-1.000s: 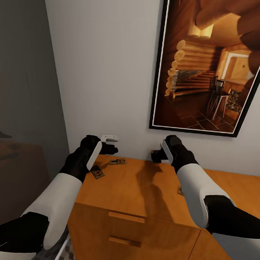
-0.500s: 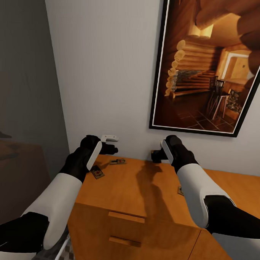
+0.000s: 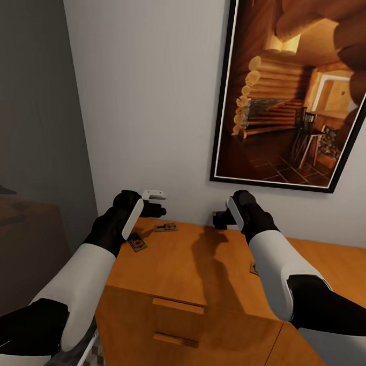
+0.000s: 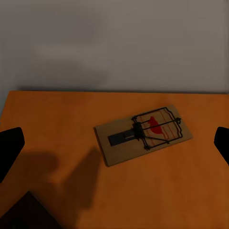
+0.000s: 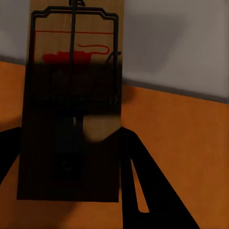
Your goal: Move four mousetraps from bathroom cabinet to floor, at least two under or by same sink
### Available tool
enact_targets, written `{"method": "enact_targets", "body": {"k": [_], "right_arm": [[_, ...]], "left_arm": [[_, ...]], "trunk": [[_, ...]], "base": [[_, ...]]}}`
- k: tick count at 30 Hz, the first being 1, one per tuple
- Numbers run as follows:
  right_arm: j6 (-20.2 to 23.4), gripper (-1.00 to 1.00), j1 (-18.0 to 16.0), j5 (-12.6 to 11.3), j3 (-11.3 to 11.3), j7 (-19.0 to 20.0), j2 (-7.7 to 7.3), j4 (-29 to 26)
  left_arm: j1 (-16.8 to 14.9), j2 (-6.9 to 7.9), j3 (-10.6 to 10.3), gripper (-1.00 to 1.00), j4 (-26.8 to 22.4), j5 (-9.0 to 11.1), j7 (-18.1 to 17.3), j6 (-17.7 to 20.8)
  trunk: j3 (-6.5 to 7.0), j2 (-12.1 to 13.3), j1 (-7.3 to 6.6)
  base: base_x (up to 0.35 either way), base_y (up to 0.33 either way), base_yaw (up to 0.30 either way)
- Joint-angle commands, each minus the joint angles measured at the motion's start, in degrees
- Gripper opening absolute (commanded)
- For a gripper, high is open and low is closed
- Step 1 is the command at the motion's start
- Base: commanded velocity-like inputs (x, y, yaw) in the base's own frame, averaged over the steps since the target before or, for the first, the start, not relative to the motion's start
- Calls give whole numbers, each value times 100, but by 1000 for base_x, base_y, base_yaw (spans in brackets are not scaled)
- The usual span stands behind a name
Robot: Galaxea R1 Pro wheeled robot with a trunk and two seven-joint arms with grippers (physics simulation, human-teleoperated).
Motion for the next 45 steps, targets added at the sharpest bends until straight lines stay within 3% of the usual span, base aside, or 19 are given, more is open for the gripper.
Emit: {"method": "enact_targets", "body": {"k": [1, 4, 7, 9, 18, 22, 27, 36, 45], "right_arm": [[24, -100, 30, 51, -42, -8, -30, 24], [24, -100, 123, 227, -102, -29, -129, 121], [24, -100, 121, 247, -102, -37, -173, 218], [24, -100, 131, 235, -95, -47, -107, 240], [24, -100, 307, 288, -67, -12, -404, 225], [24, -100, 321, 285, -66, -2, -535, 220], [24, -100, 326, 289, -66, 2, -550, 200], [24, -100, 328, 294, -73, 0, -568, 16], [24, -100, 328, 324, -74, -6, -585, -59]], "left_arm": [[7, 35, -40, 100, -38, 21, 10, -10], [3, 133, -5, 100, -136, 62, -86, 23], [1, 230, 87, 100, -170, 82, -123, 35], [-1, 164, 151, 100, -159, 118, -58, 82], [-2, 59, 433, 100, -175, 147, 231, 325], [-3, 52, 428, 100, -158, 165, 360, 339], [2, 46, 423, 100, -160, 164, 507, 348], [4, 45, 431, 100, -164, 168, 509, 350], [4, 44, 426, 100, -139, 157, 509, 337]], "trunk": [[-7, -2, 0], [-7, -2, 0], [-7, -2, 0], [-7, -2, 0], [-7, -2, 0], [-7, -2, 0], [-7, -2, 0], [-7, -2, 0], [-7, -2, 0]], "base": [[0, 0, 0], [0, 0, 0], [0, 0, 0], [0, 0, 0], [0, 0, 0], [-5, 0, 0], [-113, 0, 0], [-265, 0, 0], [-49, 0, -5]]}}
